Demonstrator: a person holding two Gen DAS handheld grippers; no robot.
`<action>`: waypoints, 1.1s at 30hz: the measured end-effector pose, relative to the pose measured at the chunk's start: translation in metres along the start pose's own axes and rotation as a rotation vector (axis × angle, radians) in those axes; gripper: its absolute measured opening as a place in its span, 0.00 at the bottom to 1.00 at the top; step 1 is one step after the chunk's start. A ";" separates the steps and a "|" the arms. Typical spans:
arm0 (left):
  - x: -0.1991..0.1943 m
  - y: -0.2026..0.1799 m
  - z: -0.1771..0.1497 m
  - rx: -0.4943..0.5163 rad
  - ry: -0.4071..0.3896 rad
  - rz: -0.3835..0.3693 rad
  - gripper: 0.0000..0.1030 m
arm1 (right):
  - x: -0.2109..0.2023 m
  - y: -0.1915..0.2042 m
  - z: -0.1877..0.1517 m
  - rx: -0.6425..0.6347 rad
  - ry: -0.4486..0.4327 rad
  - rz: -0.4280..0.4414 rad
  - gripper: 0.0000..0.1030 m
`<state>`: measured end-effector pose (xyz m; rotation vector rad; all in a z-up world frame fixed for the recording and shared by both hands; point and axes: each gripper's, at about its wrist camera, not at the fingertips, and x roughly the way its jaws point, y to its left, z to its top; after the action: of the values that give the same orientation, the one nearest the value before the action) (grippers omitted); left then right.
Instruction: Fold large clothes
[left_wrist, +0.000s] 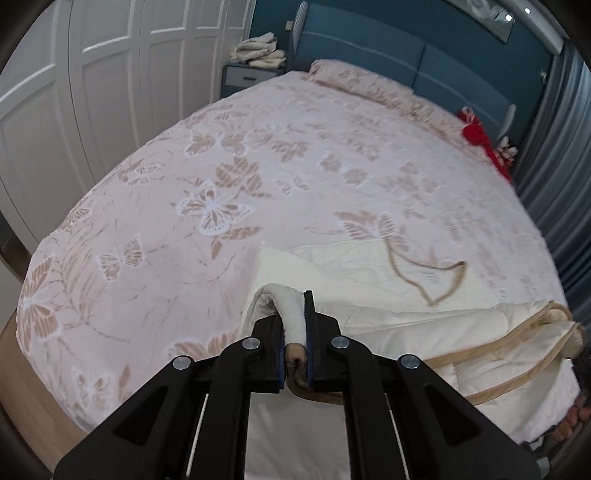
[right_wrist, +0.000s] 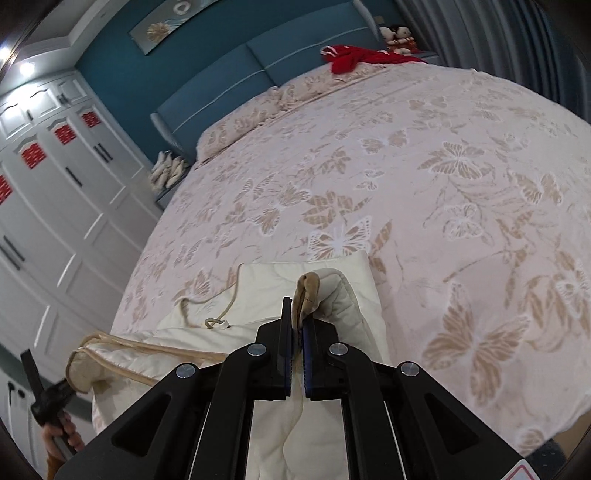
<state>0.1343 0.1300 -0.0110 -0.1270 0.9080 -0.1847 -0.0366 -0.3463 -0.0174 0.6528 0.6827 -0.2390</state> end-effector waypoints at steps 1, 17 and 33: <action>0.009 -0.001 -0.001 0.003 0.008 0.012 0.06 | 0.006 -0.001 0.000 0.006 0.001 -0.009 0.04; 0.025 0.015 -0.006 -0.070 -0.037 -0.097 0.32 | 0.004 -0.010 0.003 0.018 -0.063 0.044 0.60; 0.076 0.020 0.023 -0.136 0.122 -0.163 0.39 | 0.074 0.005 0.006 -0.116 0.067 -0.103 0.33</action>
<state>0.2001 0.1339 -0.0592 -0.3193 1.0327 -0.2847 0.0248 -0.3456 -0.0595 0.5170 0.7901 -0.2718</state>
